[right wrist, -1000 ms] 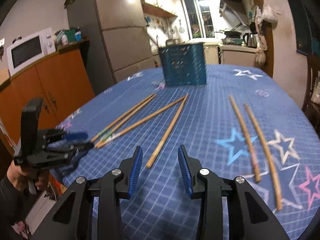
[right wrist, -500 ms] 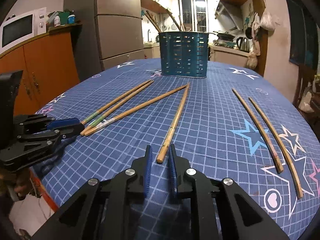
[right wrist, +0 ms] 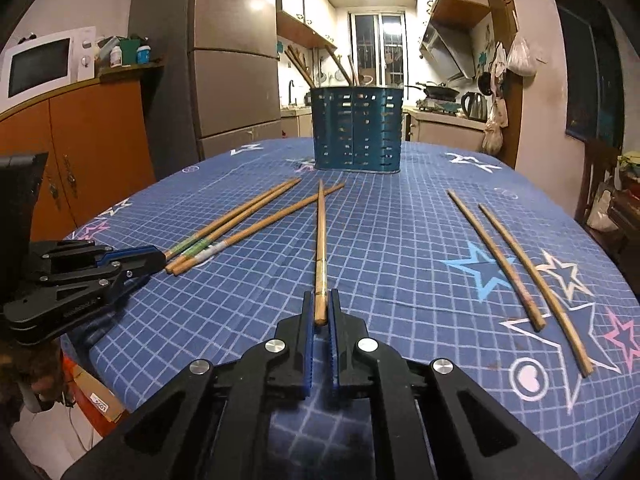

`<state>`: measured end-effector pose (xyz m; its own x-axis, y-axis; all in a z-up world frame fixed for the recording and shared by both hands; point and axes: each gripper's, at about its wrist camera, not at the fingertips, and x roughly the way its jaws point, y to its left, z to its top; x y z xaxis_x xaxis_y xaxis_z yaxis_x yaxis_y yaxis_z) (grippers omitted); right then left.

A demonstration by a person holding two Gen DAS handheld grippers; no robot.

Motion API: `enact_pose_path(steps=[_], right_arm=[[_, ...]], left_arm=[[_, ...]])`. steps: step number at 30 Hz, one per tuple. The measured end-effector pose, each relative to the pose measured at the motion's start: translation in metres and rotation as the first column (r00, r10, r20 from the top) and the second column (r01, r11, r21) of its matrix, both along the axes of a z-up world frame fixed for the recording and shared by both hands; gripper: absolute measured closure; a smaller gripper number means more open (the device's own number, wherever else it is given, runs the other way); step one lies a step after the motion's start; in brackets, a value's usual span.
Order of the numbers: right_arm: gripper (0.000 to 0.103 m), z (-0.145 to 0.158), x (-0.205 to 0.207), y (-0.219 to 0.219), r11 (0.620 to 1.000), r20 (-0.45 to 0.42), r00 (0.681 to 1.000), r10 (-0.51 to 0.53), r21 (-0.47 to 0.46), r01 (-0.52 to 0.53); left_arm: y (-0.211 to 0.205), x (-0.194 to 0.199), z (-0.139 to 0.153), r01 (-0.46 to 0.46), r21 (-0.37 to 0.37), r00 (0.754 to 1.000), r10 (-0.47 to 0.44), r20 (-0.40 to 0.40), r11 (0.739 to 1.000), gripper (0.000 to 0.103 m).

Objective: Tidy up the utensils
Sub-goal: 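Move the left tool back and close it on a third chopstick, then lift the chopstick with the left tool and carry it over the teal holder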

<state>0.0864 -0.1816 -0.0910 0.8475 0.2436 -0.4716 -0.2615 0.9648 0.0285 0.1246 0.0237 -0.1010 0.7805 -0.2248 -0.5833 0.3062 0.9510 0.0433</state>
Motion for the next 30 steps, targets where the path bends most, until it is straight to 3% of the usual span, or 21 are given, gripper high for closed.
enact_pose_path(steps=[5, 18, 22, 30], right_arm=[[0.095, 0.018, -0.014, -0.01, 1.0, 0.047, 0.999, -0.005, 0.014, 0.004], [0.095, 0.088, -0.05, -0.037, 0.999, 0.231, 0.973, 0.026, 0.018, -0.031], [0.095, 0.116, -0.042, -0.046, 0.998, 0.27, 0.961, 0.051, 0.019, -0.059], [0.095, 0.153, 0.002, -0.055, 0.993, 0.256, 0.962, 0.094, 0.048, -0.109]], left_arm=[[0.006, -0.014, 0.016, -0.013, -0.009, 0.999, 0.014, 0.043, 1.0, 0.097], [0.006, -0.039, 0.096, 0.002, -0.04, 0.976, 0.006, 0.217, 0.999, 0.097], [0.004, -0.031, 0.12, 0.01, -0.056, 0.967, 0.004, 0.254, 0.998, 0.097], [-0.004, 0.004, 0.159, 0.006, -0.082, 0.962, 0.017, 0.272, 0.997, 0.097]])
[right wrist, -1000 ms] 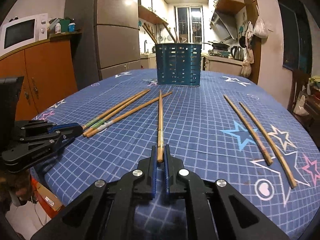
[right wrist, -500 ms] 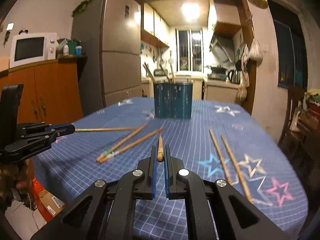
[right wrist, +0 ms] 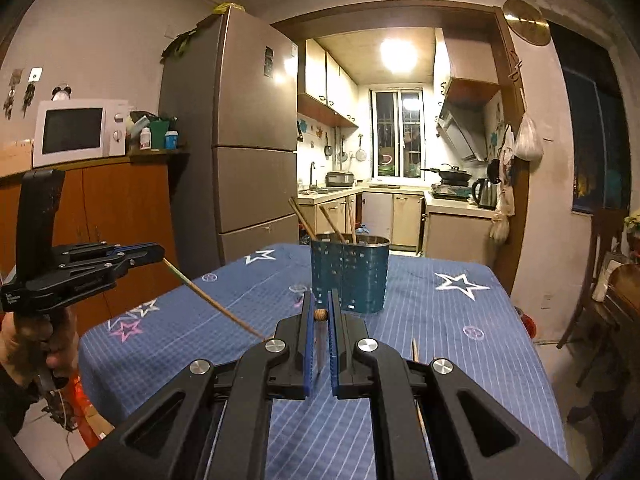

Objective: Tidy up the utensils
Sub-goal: 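Lift the chopstick with the left tool and carry it over the teal holder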

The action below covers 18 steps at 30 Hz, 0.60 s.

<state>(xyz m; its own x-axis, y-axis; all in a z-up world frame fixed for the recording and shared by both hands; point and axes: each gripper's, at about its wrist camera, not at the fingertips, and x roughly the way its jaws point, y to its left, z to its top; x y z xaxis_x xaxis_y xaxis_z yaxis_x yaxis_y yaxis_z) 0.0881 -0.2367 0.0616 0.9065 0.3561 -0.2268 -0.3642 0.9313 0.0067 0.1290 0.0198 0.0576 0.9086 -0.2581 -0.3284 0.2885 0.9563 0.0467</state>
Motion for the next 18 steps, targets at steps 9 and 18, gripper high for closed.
enact_pose_path(steps=[9, 18], right_arm=[[0.095, 0.028, 0.043, 0.002, 0.999, -0.028, 0.999, 0.04, 0.006, -0.04], [0.095, 0.051, 0.077, 0.002, 0.999, -0.038, 0.998, 0.044, -0.007, -0.044]], left_arm=[[-0.009, 0.036, 0.025, 0.01, -0.013, 1.0, -0.01, -0.013, 1.0, 0.097], [-0.007, 0.057, 0.046, 0.011, -0.029, 0.999, -0.012, -0.031, 1.0, 0.097]])
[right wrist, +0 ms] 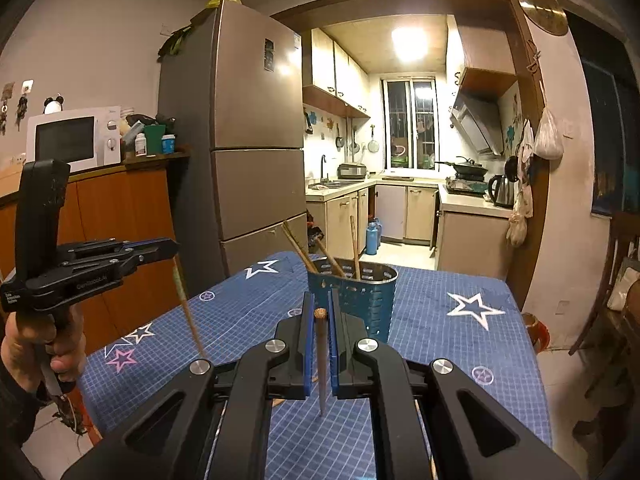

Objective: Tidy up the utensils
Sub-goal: 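Lift the chopstick with the left tool and carry it over the teal holder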

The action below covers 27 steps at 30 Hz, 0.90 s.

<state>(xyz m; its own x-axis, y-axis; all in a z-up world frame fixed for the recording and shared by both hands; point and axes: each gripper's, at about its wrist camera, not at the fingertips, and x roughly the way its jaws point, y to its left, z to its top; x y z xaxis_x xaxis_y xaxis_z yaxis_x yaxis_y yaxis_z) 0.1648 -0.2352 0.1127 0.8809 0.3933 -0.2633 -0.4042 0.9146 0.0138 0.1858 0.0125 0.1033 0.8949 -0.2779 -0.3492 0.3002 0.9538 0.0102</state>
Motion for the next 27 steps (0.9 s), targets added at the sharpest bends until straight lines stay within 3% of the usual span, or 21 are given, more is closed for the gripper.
enact_pose_path(steps=[11, 27], right_arm=[[0.095, 0.045, 0.022, 0.003, 1.0, -0.004, 1.0, 0.011, -0.025, -0.011], [0.095, 0.155, 0.077, -0.01, 0.999, 0.039, 0.999, -0.023, -0.038, 0.025]], left_arm=[[-0.006, 0.014, 0.039, 0.011, -0.034, 0.999, -0.01, 0.037, 0.999, 0.097], [-0.023, 0.059, 0.148, -0.018, -0.096, 0.985, 0.035, 0.171, 0.995, 0.097]])
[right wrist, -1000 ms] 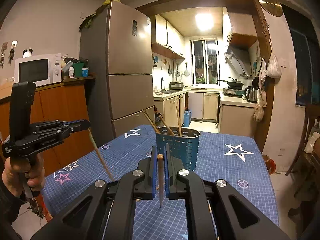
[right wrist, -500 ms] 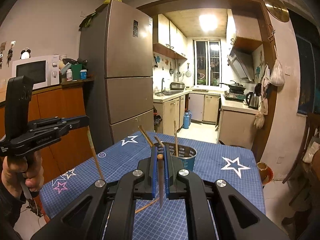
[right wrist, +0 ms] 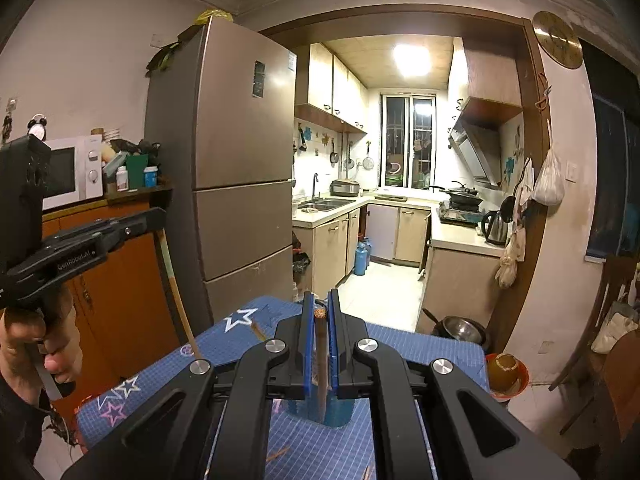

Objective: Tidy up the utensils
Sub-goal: 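Lift the chopstick with the left tool and carry it over the teal holder, then open the left tool to drop the chopstick into the holder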

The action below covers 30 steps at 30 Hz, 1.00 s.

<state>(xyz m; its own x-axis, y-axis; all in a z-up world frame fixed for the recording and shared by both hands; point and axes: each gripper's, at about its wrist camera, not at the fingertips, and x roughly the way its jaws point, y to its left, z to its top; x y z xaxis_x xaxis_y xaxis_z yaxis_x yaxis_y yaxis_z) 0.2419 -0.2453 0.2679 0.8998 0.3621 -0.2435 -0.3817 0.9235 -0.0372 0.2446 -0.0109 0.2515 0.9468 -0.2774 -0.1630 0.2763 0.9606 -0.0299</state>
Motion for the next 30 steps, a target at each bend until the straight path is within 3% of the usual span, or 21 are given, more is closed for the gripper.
enact_pose_path(steps=[11, 30], right_arm=[[0.095, 0.027, 0.065, -0.001, 1.0, -0.015, 0.999, -0.028, 0.003, 0.028], [0.095, -0.029, 0.143, 0.007, 1.0, -0.098, 0.995, -0.017, -0.001, 0.017]], left_arm=[[-0.01, 0.051, 0.015, -0.025, -0.034, 0.999, 0.026, 0.037, 0.999, 0.097], [-0.018, 0.131, -0.037, -0.055, -0.063, 0.998, 0.054, -0.011, 0.996, 0.098]])
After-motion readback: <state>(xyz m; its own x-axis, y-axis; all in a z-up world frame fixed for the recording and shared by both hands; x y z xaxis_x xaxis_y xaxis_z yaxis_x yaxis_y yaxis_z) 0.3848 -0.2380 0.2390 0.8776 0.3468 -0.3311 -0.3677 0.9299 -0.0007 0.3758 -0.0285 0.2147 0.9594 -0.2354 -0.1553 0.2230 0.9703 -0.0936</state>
